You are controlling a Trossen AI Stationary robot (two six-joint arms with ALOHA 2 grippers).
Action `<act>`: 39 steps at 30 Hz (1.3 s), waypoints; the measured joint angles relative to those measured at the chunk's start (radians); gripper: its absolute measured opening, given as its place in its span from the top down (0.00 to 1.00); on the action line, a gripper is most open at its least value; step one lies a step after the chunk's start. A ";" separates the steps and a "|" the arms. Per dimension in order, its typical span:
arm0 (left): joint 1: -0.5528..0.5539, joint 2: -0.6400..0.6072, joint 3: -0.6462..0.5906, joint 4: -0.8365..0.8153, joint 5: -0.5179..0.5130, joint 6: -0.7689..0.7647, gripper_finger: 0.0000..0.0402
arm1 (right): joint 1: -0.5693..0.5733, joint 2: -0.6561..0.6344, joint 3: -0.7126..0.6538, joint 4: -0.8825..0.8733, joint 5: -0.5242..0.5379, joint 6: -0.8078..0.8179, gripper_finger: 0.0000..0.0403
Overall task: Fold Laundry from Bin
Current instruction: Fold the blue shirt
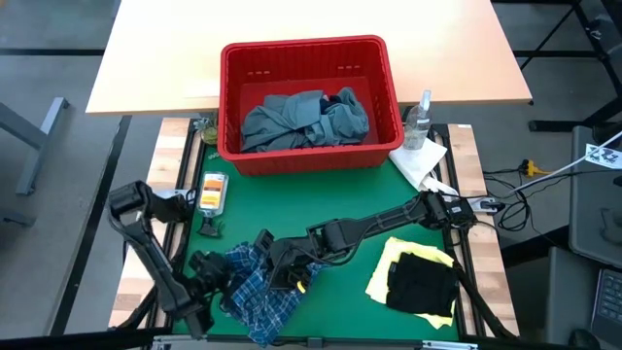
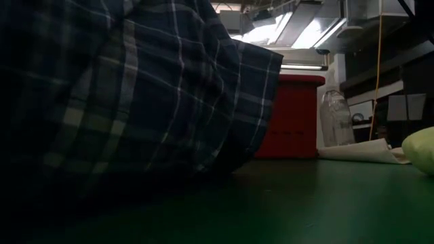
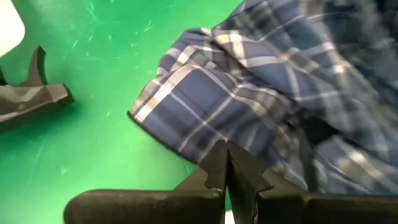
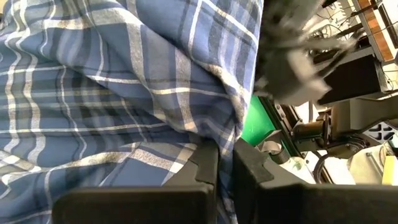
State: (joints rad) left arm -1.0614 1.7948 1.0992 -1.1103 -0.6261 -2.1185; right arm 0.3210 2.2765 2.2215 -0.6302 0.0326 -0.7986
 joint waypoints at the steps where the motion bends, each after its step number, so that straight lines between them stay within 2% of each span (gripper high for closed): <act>1: 0.012 0.019 0.000 0.005 0.006 0.000 1.00 | 0.000 0.000 0.000 0.000 0.000 0.000 0.95; 6: 0.076 0.090 0.000 0.102 0.010 0.071 1.00 | 0.000 0.000 0.000 0.000 0.000 -0.003 0.95; 9: 0.120 0.127 0.000 0.235 0.005 0.198 1.00 | 0.000 0.000 0.000 0.000 -0.002 -0.003 0.95; 15: 0.208 0.177 0.004 0.501 -0.071 0.464 1.00 | 0.001 0.000 0.000 -0.010 -0.070 -0.003 0.95; 18: 0.239 0.182 0.001 0.613 -0.099 0.594 1.00 | 0.001 0.000 0.001 -0.054 -0.071 -0.002 0.95; 21: 0.270 0.184 0.001 0.701 -0.085 0.722 1.00 | 0.001 -0.001 0.001 -0.116 -0.071 0.012 0.95; 26: 0.285 0.175 0.001 0.687 -0.051 0.844 1.00 | 0.001 -0.003 0.002 -0.201 -0.062 0.037 0.95; 32: 0.224 0.123 -0.003 0.571 -0.097 0.823 1.00 | -0.001 -0.003 0.002 -0.188 -0.044 0.035 0.95; 39: 0.159 0.041 -0.002 0.437 -0.092 0.760 1.00 | -0.001 -0.003 0.002 -0.180 -0.042 0.034 0.95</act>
State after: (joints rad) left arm -0.9022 1.8358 1.0969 -0.6731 -0.7182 -1.3590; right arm 0.3202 2.2738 2.2230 -0.8100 -0.0097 -0.7643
